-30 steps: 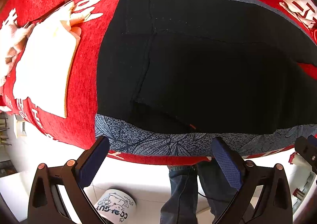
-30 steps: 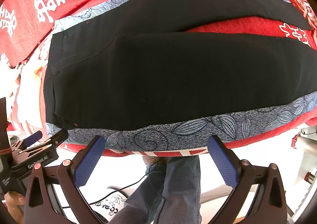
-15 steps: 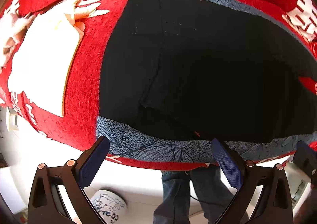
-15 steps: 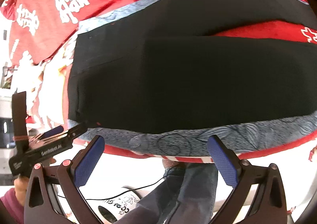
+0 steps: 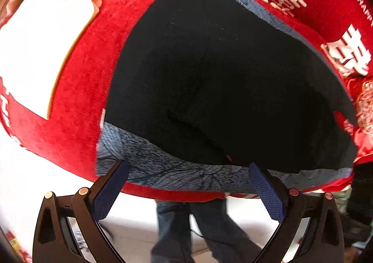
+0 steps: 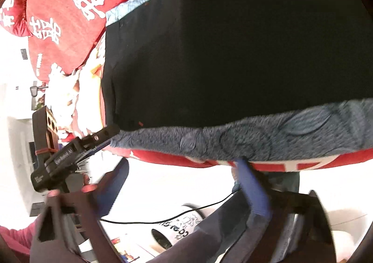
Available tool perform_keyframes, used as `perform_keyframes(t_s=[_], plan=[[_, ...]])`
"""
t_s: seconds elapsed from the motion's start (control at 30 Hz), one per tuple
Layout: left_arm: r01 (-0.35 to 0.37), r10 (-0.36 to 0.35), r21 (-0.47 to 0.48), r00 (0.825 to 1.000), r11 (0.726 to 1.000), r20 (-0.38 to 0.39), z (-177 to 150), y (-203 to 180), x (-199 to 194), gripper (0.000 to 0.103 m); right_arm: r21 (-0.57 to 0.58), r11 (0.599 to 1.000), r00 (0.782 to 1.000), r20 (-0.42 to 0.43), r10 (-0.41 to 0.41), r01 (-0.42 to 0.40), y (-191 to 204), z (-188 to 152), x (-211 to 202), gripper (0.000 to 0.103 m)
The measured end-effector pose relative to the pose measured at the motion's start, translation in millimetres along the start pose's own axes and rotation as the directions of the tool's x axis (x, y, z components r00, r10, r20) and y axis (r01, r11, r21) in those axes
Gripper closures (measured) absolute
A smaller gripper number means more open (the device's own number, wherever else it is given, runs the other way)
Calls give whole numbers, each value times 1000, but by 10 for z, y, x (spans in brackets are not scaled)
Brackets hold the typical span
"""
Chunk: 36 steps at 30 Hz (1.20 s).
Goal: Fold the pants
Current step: 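Grasp the waistband with both grippers and lift it off the bedspread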
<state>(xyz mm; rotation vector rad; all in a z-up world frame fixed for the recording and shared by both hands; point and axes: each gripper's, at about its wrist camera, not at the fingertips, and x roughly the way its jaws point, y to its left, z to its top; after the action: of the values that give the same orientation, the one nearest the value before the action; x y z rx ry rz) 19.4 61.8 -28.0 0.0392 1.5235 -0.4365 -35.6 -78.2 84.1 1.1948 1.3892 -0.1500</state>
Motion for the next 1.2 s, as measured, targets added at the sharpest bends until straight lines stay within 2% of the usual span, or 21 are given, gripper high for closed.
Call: perform_keyframes(t_s=[0.03,0.07,0.17,0.33,0.47,0.53,0.6,0.7,0.8,0.93,1.03,1.13,1.2], plan=[[21,-21,-7,1000,1000,-1,-6,12,11,0,15,1000,1000,-12,19,-19,-51,-25,56,37],[38,-38,-12,999,999,-1,-16,26,27,0,41,998,999,-23,46,-45,-123,-53,122,37],[94,-94,-15,996,995,2,-75,49,47,0,118,984,990,-13,138,-136,-335,-133,270,38],[166,-166,-31,986,986,6,-117,119,33,0,139,968,978,32,205,-207,-538,-153,444,38],[229,-228,-86,973,970,11,-181,265,25,0,192,935,954,68,292,-300,-657,-139,496,37],[268,-270,-120,963,956,1,-199,298,60,0,162,931,944,98,316,-328,-601,-123,437,37],[316,-323,-157,946,936,-17,-247,311,107,0,139,918,925,141,354,-372,-518,-74,308,37],[392,-409,-228,912,891,-29,-291,301,215,0,108,898,897,178,405,-427,-360,60,121,37],[437,-457,-311,889,844,8,-250,303,290,0,59,896,890,165,425,-439,-210,144,21,37],[409,-421,-362,906,838,51,-122,329,328,0,40,885,878,151,454,-464,-184,151,-55,37],[382,-388,-362,920,850,58,-50,315,348,3,44,887,882,142,450,-460,-196,190,-17,37],[332,-333,-292,942,897,49,-49,214,318,11,70,896,893,148,426,-439,-276,178,27,37],[300,-301,-258,953,918,38,-54,180,308,18,109,900,901,160,404,-423,-401,134,55,37]])
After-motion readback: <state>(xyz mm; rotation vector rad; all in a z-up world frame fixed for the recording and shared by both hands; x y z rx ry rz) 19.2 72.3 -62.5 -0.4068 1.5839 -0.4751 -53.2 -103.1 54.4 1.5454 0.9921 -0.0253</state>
